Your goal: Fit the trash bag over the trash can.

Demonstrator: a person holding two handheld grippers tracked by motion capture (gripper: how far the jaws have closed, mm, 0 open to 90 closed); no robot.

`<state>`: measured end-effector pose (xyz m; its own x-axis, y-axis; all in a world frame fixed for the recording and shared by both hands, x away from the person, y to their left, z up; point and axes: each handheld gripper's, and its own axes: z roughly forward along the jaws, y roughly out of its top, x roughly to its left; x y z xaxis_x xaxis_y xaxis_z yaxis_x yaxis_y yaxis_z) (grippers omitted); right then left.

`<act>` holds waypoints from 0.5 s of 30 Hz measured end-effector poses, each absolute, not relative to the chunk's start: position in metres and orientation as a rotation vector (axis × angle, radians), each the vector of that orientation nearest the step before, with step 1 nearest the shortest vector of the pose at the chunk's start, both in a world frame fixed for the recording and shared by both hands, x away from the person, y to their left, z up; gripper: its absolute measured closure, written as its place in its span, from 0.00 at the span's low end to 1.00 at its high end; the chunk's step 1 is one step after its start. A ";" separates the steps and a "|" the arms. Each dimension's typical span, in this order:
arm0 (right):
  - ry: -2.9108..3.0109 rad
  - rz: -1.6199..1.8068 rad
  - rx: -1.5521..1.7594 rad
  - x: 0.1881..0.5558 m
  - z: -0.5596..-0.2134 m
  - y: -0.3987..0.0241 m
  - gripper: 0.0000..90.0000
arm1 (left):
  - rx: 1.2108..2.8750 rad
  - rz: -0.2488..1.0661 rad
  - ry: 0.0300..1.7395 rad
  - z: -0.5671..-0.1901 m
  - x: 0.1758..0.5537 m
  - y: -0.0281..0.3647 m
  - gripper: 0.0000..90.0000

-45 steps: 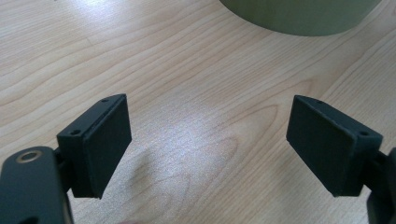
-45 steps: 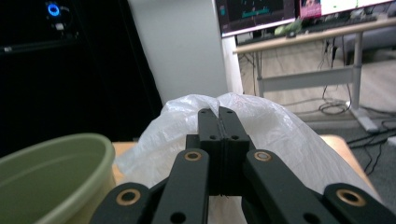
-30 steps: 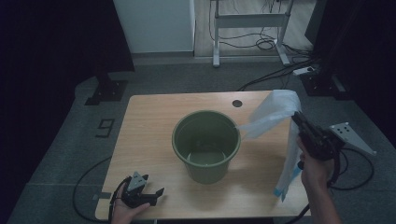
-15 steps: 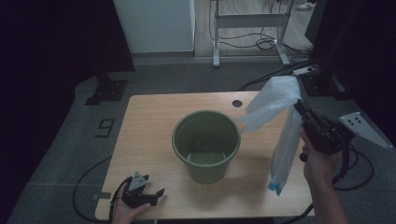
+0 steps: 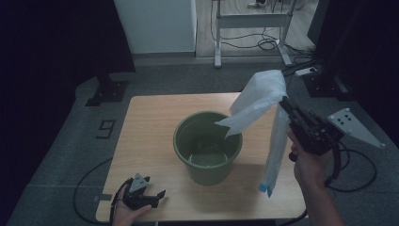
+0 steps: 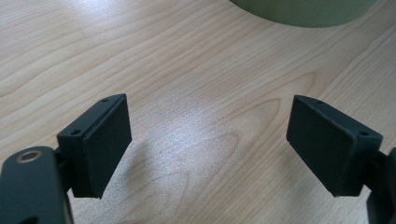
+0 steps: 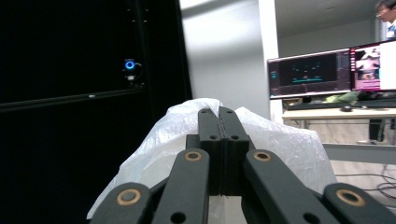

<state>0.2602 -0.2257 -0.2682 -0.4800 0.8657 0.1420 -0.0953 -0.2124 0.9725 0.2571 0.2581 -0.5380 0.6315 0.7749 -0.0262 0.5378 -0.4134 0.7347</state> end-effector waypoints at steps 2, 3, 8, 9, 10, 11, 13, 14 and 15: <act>1.359 1.780 0.948 0.260 -0.269 -0.220 0.99 | 2.120 0.414 1.022 -0.538 0.257 0.259 0.15; 1.370 1.778 0.945 0.260 -0.269 -0.217 0.99 | 2.121 0.414 1.023 -0.538 0.257 0.259 0.15; 1.400 1.791 0.937 0.260 -0.275 -0.206 0.99 | 2.119 0.412 1.026 -0.538 0.258 0.260 0.15; 1.409 1.789 0.939 0.261 -0.277 -0.204 0.99 | 2.118 0.411 1.026 -0.538 0.258 0.260 0.15; 1.417 1.788 0.940 0.261 -0.280 -0.201 0.99 | 2.119 0.412 1.026 -0.538 0.257 0.260 0.15; 1.426 1.791 0.941 0.262 -0.282 -0.199 0.98 | 2.120 0.412 1.025 -0.538 0.257 0.260 0.15; 1.446 1.792 0.942 0.263 -0.287 -0.195 0.98 | 2.120 0.413 1.024 -0.538 0.257 0.260 0.15; 1.458 1.790 0.939 0.263 -0.290 -0.193 0.98 | 2.121 0.412 1.024 -0.538 0.257 0.260 0.15; 1.458 1.790 0.939 0.263 -0.290 -0.193 0.98 | 2.121 0.412 1.024 -0.538 0.257 0.260 0.15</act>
<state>0.2634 -0.1926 -0.2896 -0.5410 0.8305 0.1325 -0.0383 -0.1817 0.9826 0.2573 0.2598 -0.5379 0.6309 0.7754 -0.0273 0.5401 -0.4136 0.7330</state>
